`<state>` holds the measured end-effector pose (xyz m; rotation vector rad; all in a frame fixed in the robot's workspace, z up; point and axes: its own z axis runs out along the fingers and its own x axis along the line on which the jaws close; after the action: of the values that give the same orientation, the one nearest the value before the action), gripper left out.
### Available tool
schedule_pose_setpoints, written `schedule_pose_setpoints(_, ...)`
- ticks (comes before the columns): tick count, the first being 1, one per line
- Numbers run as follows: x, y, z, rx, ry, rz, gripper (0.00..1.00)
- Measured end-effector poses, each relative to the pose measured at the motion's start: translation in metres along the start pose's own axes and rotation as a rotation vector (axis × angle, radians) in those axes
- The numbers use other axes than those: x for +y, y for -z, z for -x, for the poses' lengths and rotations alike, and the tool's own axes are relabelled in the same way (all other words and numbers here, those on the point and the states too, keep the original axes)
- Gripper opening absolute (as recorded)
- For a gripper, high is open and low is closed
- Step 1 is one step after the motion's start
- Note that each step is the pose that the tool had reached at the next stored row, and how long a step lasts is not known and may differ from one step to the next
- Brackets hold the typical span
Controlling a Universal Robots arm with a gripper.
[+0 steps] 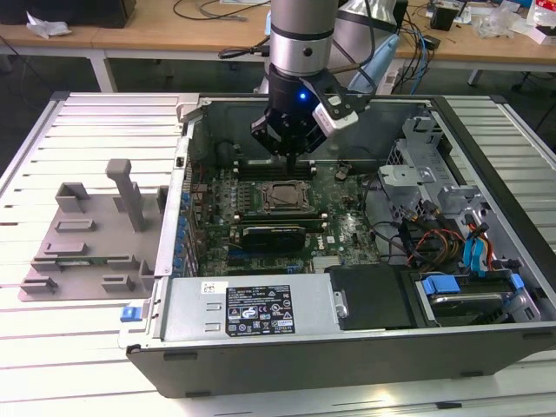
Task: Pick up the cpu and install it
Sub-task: 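Install the second cpu locking lever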
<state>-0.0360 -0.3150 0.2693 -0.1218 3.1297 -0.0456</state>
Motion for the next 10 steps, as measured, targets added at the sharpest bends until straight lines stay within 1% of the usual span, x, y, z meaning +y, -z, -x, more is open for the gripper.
schedule_pose_setpoints(2,0.0000,0.0011,0.0000,0.0001,0.000,-0.0001,0.11)
schedule_pose_setpoints(5,-0.0002,0.0057,0.0001,-0.0001,0.000,0.0000,0.11)
schedule_pose_setpoints(9,-0.0002,0.0060,0.0001,0.0000,0.000,0.0000,0.11)
schedule_pose_setpoints(10,-0.0016,0.0061,0.0000,0.0001,0.000,-0.0001,0.11)
